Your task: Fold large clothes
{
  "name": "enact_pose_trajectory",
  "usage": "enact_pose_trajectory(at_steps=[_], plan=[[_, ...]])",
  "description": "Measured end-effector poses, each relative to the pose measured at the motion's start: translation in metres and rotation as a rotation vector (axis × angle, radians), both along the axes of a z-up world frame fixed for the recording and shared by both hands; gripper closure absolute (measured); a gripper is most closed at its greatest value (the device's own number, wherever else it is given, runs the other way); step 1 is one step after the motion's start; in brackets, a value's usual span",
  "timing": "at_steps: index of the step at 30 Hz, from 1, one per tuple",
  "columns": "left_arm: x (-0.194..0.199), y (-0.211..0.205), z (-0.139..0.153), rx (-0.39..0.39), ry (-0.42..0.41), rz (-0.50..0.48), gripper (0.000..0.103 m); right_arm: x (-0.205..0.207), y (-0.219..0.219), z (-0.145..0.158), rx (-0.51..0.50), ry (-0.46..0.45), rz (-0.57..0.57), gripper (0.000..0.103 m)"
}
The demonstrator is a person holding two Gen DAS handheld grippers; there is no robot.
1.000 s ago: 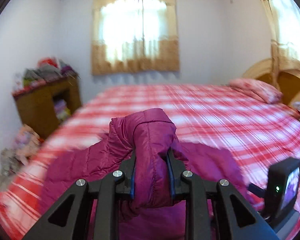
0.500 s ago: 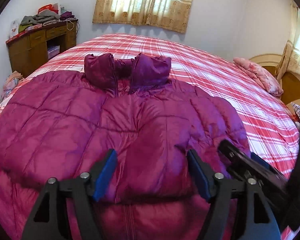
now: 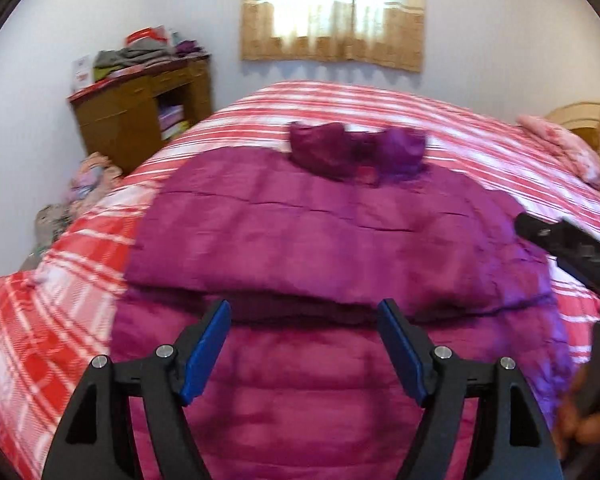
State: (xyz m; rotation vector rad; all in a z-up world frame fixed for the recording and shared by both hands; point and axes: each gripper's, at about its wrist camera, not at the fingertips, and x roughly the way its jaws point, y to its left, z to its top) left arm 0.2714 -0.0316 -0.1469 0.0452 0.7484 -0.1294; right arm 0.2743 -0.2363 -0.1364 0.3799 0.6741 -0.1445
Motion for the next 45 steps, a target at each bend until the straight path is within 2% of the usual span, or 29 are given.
enact_pose_trajectory(at_steps=[3,6,7,8,10,11,14,19,21,23,25,27,28,30,33,37,40,43,45], plan=[[0.003,0.014,0.002,0.028,-0.011,0.044,0.027,0.013,0.016,0.000,0.038,0.022,0.052,0.004],[0.006,0.025,0.002,0.059,-0.023,0.074,0.027,0.029,0.026,-0.015,0.050,0.108,0.069,0.004],[0.008,0.027,0.003,0.069,-0.027,0.081,0.027,0.035,0.028,-0.023,0.057,0.143,0.082,0.011],[0.011,0.028,0.003,0.075,-0.029,0.085,0.027,0.038,0.031,-0.032,0.070,0.171,0.107,0.028],[0.015,0.034,0.005,0.081,-0.033,0.093,0.027,0.040,0.037,-0.039,0.034,0.203,0.135,0.048],[0.017,0.036,0.006,0.078,-0.035,0.096,0.027,0.038,0.041,-0.037,0.003,0.201,0.146,0.053],[0.024,0.041,0.011,0.072,-0.046,0.103,0.027,0.029,0.050,-0.034,-0.064,0.208,0.191,0.060],[0.045,0.047,0.016,0.072,-0.064,0.140,0.027,0.017,0.053,-0.043,-0.150,0.233,0.220,0.061],[0.062,0.052,0.016,0.097,-0.055,0.183,0.027,0.019,0.049,-0.041,-0.171,0.238,0.213,0.057],[0.082,0.059,0.013,0.123,-0.023,0.234,0.027,0.019,0.045,-0.033,-0.193,0.234,0.189,0.041],[0.098,0.067,0.009,0.136,-0.007,0.275,0.027,0.011,0.039,-0.016,-0.219,0.171,0.109,0.033],[0.110,0.074,0.004,0.156,0.006,0.320,0.027,0.002,0.037,0.001,-0.221,0.083,0.059,0.030],[0.115,0.077,0.000,0.160,0.013,0.332,0.027,0.003,0.039,0.009,-0.230,0.052,0.052,0.030],[0.121,0.081,-0.011,0.170,0.034,0.360,0.027,0.016,0.049,0.013,-0.222,0.053,0.094,0.030],[0.120,0.088,-0.028,0.162,0.062,0.392,0.027,0.039,0.065,0.003,-0.233,0.091,0.147,0.032],[0.118,0.098,-0.043,0.118,0.065,0.401,0.027,0.062,0.074,-0.031,-0.280,0.191,0.165,0.044],[0.118,0.102,-0.049,0.077,0.075,0.400,0.019,0.063,0.064,-0.052,-0.252,0.212,0.166,0.038],[0.122,0.110,-0.056,0.017,0.100,0.408,0.016,0.065,0.057,-0.054,-0.225,0.222,0.144,0.033],[0.121,0.109,-0.056,0.016,0.096,0.409,0.016,0.065,0.060,-0.055,-0.242,0.227,0.141,0.031]])
